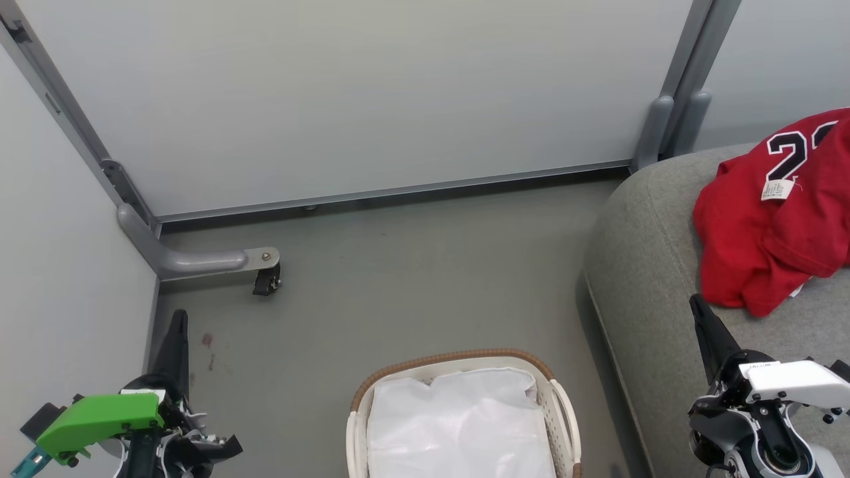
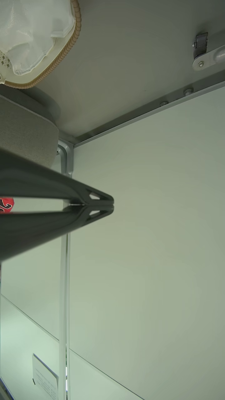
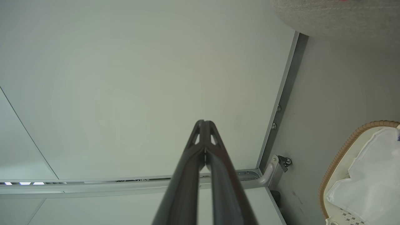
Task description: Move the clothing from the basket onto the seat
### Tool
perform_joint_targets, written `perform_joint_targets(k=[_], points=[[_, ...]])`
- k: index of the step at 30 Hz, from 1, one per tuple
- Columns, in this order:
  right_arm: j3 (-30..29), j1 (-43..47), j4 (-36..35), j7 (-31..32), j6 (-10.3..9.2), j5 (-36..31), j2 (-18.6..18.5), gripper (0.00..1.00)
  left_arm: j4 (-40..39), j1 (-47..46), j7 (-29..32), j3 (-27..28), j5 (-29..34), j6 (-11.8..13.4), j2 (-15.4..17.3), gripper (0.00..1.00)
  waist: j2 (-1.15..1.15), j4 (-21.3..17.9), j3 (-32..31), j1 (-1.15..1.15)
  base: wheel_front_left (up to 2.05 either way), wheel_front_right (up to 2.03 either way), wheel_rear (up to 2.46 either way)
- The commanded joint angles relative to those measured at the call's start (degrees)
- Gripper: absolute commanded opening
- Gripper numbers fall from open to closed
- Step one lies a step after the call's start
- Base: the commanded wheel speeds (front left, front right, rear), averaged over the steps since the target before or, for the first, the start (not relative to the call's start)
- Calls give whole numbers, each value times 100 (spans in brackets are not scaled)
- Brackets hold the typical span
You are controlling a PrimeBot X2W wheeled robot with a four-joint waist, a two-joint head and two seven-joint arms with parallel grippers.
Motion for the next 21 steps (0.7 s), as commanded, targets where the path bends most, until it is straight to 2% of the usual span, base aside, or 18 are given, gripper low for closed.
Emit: perform_joint_targets(k=[1,21], points=[[-10,59,-24,17,-3,20,-36,0,-12,-58,23,13,-27,-37,29,0,0,0,0,0,0,0,0],[-10,60,-23,17,-3,20,-36,0,-12,-58,22,12,-27,-37,29,0,0,0,0,0,0,0,0]])
